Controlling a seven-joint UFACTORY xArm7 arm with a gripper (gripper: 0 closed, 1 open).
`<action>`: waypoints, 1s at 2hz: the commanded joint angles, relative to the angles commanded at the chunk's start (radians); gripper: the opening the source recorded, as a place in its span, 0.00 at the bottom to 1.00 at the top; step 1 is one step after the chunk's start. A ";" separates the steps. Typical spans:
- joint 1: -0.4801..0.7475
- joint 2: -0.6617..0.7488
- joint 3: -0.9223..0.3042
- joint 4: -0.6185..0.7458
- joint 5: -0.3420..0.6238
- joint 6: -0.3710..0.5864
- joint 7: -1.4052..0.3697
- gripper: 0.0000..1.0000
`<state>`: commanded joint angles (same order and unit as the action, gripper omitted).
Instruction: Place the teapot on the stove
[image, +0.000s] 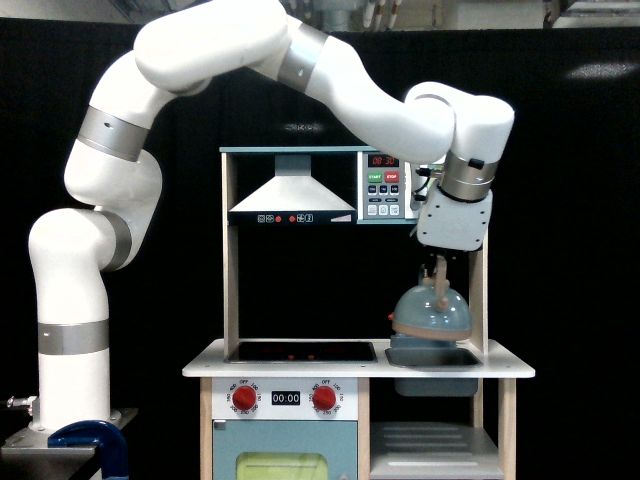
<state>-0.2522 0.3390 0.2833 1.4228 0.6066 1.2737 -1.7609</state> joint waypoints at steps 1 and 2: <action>0.033 -0.392 0.043 -0.537 0.177 -0.138 -0.096 0.00; 0.173 -0.558 0.104 -0.743 0.325 -0.251 -0.050 0.00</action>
<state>-0.0790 -0.2193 0.3874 0.6796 0.9311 1.0226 -1.8105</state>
